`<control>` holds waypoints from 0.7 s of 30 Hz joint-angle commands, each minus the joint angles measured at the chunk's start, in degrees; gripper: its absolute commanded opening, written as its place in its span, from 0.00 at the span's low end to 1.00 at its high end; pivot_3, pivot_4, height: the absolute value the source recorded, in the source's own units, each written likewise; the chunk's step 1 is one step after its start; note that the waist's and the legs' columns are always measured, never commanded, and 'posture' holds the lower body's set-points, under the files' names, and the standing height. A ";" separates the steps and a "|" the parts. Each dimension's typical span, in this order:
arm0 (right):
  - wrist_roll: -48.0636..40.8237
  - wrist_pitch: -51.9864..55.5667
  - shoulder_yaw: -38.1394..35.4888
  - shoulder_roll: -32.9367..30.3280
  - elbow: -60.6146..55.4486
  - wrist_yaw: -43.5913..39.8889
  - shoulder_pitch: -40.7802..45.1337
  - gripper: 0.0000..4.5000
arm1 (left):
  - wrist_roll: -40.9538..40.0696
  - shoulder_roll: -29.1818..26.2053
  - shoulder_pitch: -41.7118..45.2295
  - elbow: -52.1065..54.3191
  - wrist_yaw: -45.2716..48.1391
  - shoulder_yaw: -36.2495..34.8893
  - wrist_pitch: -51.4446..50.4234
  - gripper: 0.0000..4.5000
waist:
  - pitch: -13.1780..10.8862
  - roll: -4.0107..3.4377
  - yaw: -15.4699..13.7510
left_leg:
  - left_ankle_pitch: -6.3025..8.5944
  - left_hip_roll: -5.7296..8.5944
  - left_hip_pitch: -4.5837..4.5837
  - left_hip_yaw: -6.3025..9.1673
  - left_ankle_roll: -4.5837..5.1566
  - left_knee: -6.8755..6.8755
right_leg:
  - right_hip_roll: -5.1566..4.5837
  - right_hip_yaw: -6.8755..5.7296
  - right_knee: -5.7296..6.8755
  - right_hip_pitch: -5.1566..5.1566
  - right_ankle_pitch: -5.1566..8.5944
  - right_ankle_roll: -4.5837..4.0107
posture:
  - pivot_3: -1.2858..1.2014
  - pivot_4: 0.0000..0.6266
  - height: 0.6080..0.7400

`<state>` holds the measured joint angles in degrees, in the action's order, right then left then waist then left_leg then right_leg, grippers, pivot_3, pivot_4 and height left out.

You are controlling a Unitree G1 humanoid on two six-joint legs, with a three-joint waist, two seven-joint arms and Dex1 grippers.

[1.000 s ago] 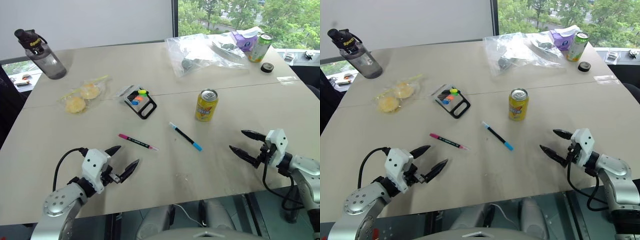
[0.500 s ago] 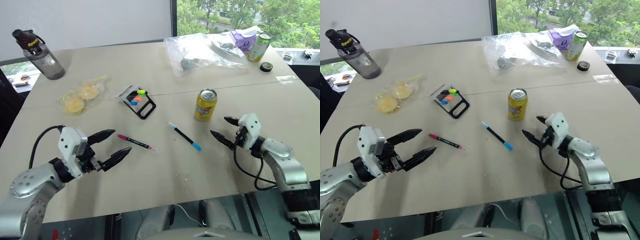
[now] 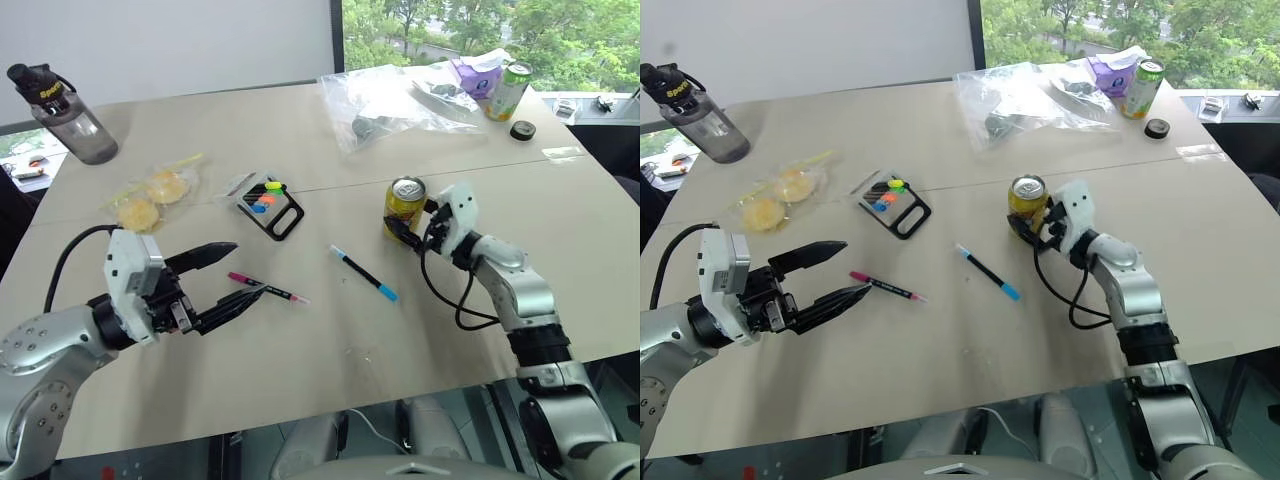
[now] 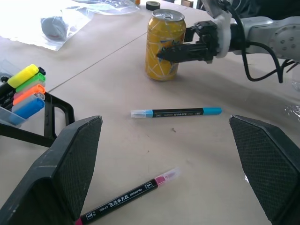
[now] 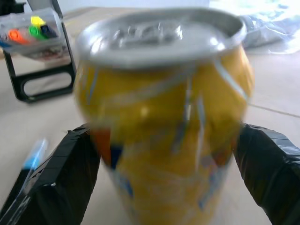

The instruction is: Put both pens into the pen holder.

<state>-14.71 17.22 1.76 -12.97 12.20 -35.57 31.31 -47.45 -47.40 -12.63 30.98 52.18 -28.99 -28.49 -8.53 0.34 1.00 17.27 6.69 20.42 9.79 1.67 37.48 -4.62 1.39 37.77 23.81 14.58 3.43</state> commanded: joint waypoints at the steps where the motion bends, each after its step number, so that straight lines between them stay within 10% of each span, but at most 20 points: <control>1: -1.15 -1.03 -1.07 0.87 0.60 -0.01 1.75 0.99 | -0.36 -0.72 1.15 1.63 -0.01 -0.38 -0.12 0.99 | 0.00 0.00 0.00 | 0.00 0.00 0.01 0.00 0.00 0.00 | 0.00 0.00 -0.01 0.00 0.00 0.00 | 0.52 0.24 1.00; 6: -1.32 -2.70 -2.20 1.20 1.47 0.17 2.07 0.74 | 0.04 -0.67 2.88 0.98 -0.07 0.63 -0.46 1.00 | -0.01 -0.02 0.03 | 0.00 0.00 0.01 0.00 0.00 -0.01 | 0.00 0.00 -0.01 0.03 0.00 0.00 | 0.52 0.24 1.00; 21: -0.85 -7.52 -17.81 -12.82 2.76 9.26 -1.81 0.74 | 1.99 -0.26 13.93 -4.31 2.08 9.84 -0.68 1.00 | -0.08 -0.13 -0.08 | 0.00 0.11 0.52 0.01 0.00 0.13 | -0.12 -0.13 0.08 0.47 -0.01 0.01 | 0.52 0.24 1.00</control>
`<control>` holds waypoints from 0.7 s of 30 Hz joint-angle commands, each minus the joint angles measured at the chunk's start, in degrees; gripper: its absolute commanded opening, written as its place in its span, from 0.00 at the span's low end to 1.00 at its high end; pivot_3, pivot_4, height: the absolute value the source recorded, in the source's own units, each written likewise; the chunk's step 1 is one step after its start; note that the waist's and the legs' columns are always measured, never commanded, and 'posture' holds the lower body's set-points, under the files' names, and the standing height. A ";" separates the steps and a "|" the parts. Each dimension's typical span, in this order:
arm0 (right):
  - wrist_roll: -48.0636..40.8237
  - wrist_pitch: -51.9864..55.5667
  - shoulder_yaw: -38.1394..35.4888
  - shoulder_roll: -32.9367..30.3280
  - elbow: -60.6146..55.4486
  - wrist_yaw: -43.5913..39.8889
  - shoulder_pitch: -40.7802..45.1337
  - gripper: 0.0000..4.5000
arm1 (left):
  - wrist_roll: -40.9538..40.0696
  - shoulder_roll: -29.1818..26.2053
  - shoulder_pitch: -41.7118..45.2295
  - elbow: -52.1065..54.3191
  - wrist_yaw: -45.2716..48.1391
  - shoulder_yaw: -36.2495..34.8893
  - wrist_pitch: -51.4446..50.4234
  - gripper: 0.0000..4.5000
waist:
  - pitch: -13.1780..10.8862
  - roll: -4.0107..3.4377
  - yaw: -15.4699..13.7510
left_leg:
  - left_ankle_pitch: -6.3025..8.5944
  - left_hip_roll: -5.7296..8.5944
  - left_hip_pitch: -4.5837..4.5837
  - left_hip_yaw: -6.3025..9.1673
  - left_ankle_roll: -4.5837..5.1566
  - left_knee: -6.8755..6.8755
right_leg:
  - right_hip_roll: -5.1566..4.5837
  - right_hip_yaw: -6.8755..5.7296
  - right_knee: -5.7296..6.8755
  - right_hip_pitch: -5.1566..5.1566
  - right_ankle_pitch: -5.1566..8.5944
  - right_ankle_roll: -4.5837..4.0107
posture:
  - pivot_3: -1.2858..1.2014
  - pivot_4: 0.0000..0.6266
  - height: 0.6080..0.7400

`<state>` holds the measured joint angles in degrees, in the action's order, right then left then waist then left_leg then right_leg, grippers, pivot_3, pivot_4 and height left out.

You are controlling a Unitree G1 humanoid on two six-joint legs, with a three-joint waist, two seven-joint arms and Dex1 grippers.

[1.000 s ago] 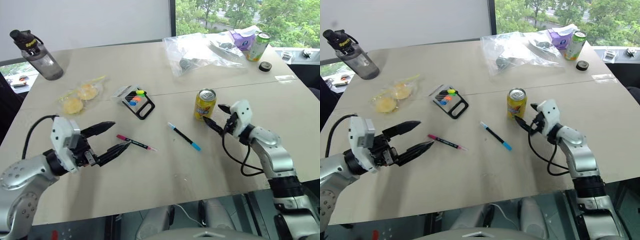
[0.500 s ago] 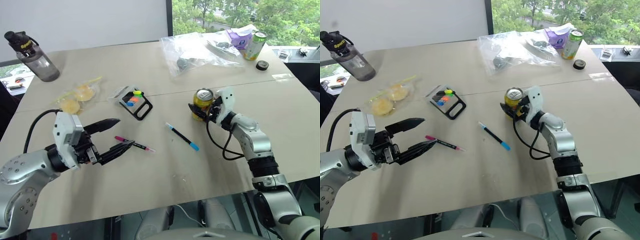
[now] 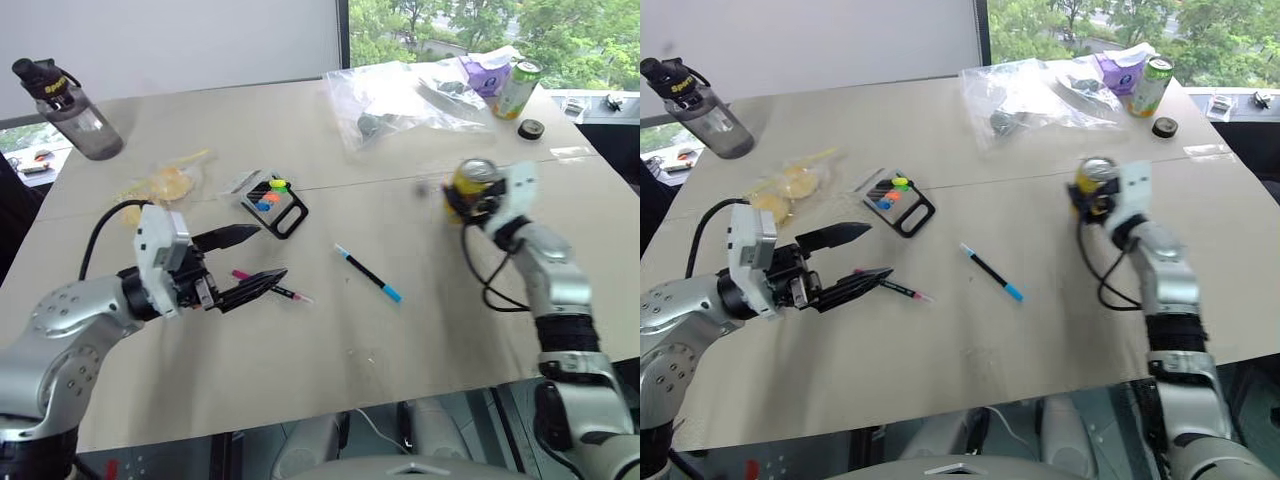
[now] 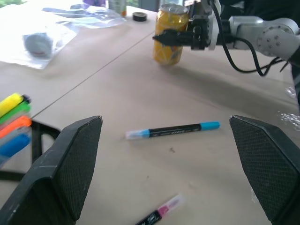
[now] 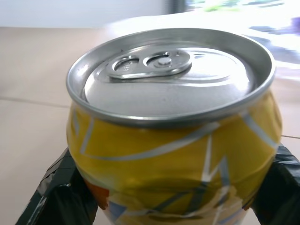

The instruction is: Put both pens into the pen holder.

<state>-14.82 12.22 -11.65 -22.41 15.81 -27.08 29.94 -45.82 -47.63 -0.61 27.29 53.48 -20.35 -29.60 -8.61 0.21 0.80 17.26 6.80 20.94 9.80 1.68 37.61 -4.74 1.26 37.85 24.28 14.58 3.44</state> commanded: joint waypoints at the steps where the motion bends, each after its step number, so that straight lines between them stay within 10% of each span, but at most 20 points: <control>1: -0.20 -2.77 -4.79 -4.42 -0.31 0.97 -0.91 0.74 | 0.52 0.01 2.47 -0.98 0.91 1.59 0.47 1.00 | -0.02 -0.03 0.31 | 0.00 -0.01 -0.01 -0.03 0.00 -0.03 | 0.01 0.01 0.00 0.01 0.00 0.00 | 0.52 0.24 1.00; 4: -0.05 -1.79 -6.11 -5.91 0.86 2.38 -1.52 0.74 | 0.81 0.14 3.82 -1.84 1.39 2.55 0.46 1.00 | -0.03 -0.06 1.55 | 0.00 -0.06 -0.11 -0.17 0.00 -0.12 | 0.06 0.14 0.07 0.03 0.00 0.00 | 0.52 0.24 1.00; 7: -2.17 0.82 -7.52 -5.23 0.72 3.38 -1.90 0.99 | 1.13 0.18 4.55 -2.29 1.85 3.37 0.52 1.00 | -0.05 -0.10 2.22 | 0.00 -0.16 -0.17 -0.56 0.00 -0.12 | 0.15 0.41 0.21 0.15 -0.01 0.00 | 0.52 0.24 1.00; 21: -4.03 -2.94 -11.68 -8.49 -3.84 4.90 -1.44 0.99 | 1.24 0.72 5.50 -2.79 2.43 4.40 0.46 1.00 | -0.05 -0.10 1.46 | 0.00 -0.20 -0.12 -0.72 0.01 -0.09 | 0.19 0.75 0.24 0.25 -0.02 0.02 | 0.52 0.24 1.00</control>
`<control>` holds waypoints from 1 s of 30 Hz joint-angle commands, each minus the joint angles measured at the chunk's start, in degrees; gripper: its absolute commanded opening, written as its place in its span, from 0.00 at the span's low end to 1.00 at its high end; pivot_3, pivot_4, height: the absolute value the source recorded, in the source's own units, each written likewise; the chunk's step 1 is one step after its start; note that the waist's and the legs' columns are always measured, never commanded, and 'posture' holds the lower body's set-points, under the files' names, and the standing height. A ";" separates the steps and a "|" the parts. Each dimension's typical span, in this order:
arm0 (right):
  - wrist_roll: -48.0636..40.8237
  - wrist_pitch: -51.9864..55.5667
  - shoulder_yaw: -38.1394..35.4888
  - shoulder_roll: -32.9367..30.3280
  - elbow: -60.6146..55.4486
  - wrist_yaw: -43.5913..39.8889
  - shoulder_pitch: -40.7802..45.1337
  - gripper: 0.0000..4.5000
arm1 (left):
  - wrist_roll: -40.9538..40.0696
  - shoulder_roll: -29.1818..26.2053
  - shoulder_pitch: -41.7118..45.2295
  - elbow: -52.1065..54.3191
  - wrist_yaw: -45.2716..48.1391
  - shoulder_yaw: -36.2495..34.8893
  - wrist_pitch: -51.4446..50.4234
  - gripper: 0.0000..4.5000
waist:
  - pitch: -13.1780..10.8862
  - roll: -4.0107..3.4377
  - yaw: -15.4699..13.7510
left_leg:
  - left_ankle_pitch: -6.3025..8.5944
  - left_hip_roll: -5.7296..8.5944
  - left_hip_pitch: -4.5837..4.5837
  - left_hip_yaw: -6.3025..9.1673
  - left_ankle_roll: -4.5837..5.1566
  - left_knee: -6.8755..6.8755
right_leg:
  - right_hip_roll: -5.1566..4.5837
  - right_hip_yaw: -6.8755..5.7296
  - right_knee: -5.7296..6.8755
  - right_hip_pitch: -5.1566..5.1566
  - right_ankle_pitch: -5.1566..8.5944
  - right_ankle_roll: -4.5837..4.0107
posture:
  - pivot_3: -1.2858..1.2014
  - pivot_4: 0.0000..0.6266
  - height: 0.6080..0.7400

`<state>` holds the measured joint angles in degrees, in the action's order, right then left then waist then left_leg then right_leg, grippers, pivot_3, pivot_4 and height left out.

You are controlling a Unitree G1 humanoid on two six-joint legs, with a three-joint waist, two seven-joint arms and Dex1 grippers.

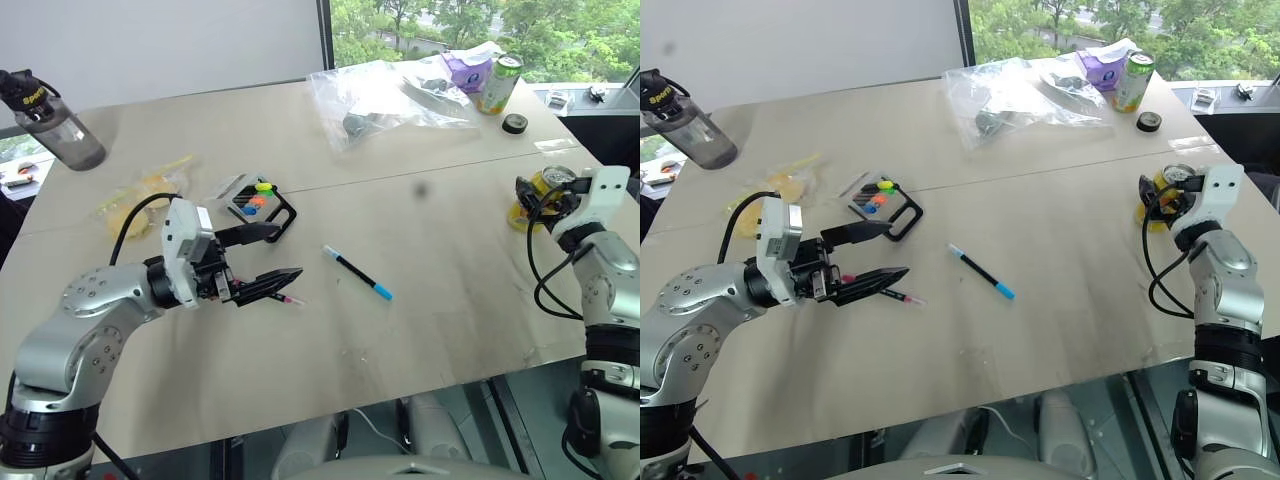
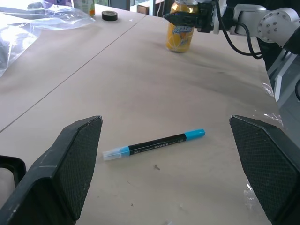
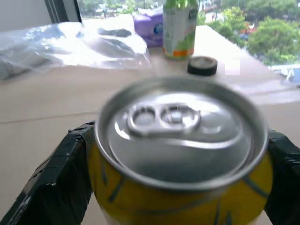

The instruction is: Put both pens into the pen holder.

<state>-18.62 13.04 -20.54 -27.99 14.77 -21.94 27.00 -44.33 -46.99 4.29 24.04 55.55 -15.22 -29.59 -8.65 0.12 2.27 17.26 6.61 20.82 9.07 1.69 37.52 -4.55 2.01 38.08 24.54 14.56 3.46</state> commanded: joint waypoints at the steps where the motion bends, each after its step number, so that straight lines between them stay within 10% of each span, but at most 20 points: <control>1: 0.49 -5.13 -2.73 -4.55 -3.08 -0.82 2.21 0.99 | -0.23 0.06 0.44 0.52 0.42 -0.85 0.45 1.00 | 0.00 0.00 -0.02 | 0.00 0.00 0.00 -0.01 0.00 0.00 | 0.00 0.00 0.00 0.00 0.00 0.00 | 0.52 0.24 1.00; 14: -14.31 18.19 12.87 -10.82 -31.09 -17.83 -2.09 0.99 | 0.45 -0.64 -5.08 1.14 1.37 -3.51 0.77 1.00 | 0.03 0.05 -0.27 | 0.02 -0.22 0.01 -0.15 0.02 -0.03 | 0.13 0.13 -0.04 0.03 -0.02 -0.03 | 0.52 0.24 1.00; 30: -0.63 26.47 41.29 -2.12 -35.24 -14.37 -6.47 0.99 | 6.65 -1.07 -20.26 3.06 3.60 -6.66 4.27 1.00 | 0.06 0.13 -1.35 | 0.03 -0.18 0.03 -0.12 0.03 0.00 | 0.11 0.07 -0.07 0.05 -0.03 -0.04 | 0.52 0.24 1.00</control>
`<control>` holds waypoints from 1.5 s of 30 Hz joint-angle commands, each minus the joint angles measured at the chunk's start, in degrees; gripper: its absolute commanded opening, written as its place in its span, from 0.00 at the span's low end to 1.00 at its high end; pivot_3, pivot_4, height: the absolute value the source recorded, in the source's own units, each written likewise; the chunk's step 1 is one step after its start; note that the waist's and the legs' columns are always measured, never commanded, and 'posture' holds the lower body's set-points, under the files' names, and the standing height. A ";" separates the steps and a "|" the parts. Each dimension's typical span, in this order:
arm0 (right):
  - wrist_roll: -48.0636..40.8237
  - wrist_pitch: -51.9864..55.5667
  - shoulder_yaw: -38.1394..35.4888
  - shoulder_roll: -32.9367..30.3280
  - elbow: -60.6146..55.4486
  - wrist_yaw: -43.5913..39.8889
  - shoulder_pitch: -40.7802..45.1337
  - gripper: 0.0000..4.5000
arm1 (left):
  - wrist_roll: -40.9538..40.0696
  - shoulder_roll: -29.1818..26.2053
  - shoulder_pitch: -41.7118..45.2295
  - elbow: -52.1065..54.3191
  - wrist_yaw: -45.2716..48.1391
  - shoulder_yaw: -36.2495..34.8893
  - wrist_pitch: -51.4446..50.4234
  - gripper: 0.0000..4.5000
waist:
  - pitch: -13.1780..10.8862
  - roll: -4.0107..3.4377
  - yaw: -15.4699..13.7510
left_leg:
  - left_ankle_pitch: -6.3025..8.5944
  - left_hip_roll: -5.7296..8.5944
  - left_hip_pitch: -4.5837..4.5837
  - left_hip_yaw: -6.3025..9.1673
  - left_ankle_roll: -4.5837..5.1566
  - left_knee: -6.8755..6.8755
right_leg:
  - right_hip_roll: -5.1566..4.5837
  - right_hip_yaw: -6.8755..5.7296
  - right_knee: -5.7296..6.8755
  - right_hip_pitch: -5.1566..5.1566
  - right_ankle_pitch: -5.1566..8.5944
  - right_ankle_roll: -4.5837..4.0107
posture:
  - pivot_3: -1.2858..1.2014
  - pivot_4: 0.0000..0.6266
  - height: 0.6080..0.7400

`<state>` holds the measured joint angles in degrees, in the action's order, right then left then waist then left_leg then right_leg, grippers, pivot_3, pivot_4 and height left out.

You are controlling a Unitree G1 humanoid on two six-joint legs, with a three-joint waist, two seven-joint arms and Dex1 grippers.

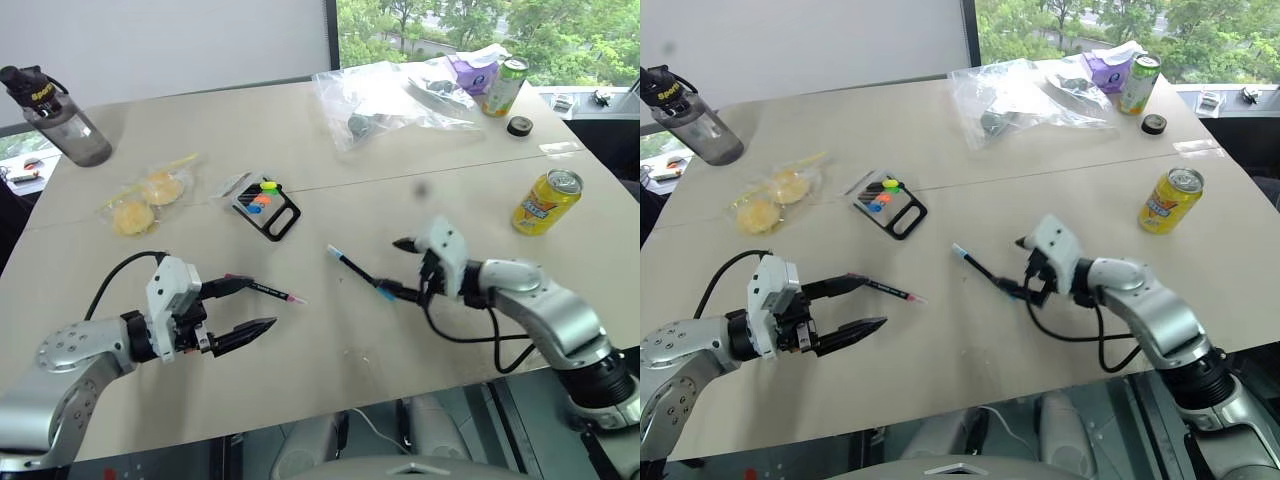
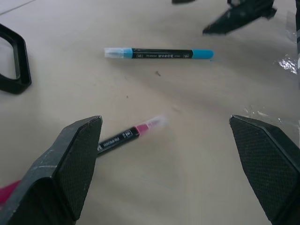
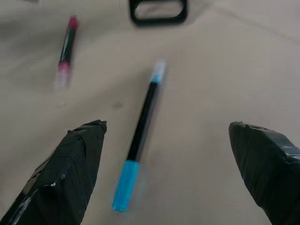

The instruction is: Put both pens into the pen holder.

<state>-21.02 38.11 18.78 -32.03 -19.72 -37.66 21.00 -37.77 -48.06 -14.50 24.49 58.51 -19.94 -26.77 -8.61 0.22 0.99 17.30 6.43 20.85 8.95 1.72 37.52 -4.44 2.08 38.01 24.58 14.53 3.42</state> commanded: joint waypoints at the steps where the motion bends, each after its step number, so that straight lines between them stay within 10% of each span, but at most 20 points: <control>1: 2.78 1.77 2.64 2.03 -0.41 1.70 -0.68 0.99 | 0.12 0.12 -1.96 2.73 0.73 -2.16 1.64 1.00 | 0.02 0.04 -0.10 | 0.00 0.00 0.00 0.00 0.00 0.00 | 0.00 0.00 0.00 0.00 0.00 0.00 | 0.52 0.24 1.00; 4: 5.97 2.71 4.35 1.25 0.54 2.05 -0.90 0.84 | 0.54 0.24 -2.97 2.59 1.07 -2.34 2.30 1.00 | 0.04 0.06 -0.19 | 0.00 0.01 0.00 -0.02 0.00 0.00 | -0.01 0.01 -0.02 -0.01 0.00 0.00 | 0.52 0.24 1.00; 12: 10.09 5.06 6.15 -2.30 0.04 1.00 -2.43 0.01 | 0.31 0.32 -2.09 1.84 1.18 -1.68 2.93 1.00 | 0.29 0.43 -0.34 | 0.00 0.01 -0.09 0.06 0.00 0.01 | -0.01 -0.10 -0.03 -0.12 0.00 0.00 | 0.52 0.24 1.00; 23: 6.61 9.03 -2.88 3.08 -4.60 5.71 -3.72 0.01 | -0.98 3.02 4.57 1.02 -0.43 2.50 1.79 1.00 | 0.31 0.45 -0.76 | 0.00 0.03 -0.12 0.18 0.00 0.11 | -0.03 -0.28 -0.04 -0.24 -0.01 -0.01 | 0.52 0.24 1.00; 35: 1.70 -3.69 -10.18 12.94 -9.73 6.53 -4.85 0.01 | -8.45 26.32 27.17 -7.61 -27.49 5.50 -7.48 1.00 | 0.31 0.46 -0.22 | 0.03 0.08 -0.01 0.41 -0.05 0.67 | 0.01 -0.58 0.04 -0.39 -0.14 0.07 | 0.52 0.24 1.00; 45: 3.32 -8.70 -7.68 11.91 -10.54 5.26 -6.24 0.01 | -12.45 32.85 33.21 -11.10 -26.23 8.22 -9.17 1.00 | 0.31 0.46 -0.17 | 0.03 0.09 -0.02 0.37 -0.05 0.77 | 0.04 -0.55 0.09 -0.39 -0.19 0.09 | 0.52 0.24 1.00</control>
<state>-17.67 30.95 10.68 -19.67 -27.24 -31.44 14.77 -48.89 -15.18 17.75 13.31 31.17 -11.27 -36.02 -8.30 0.68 0.81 17.33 6.52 20.83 9.33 1.67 38.30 -4.40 1.53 38.10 24.19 14.33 3.51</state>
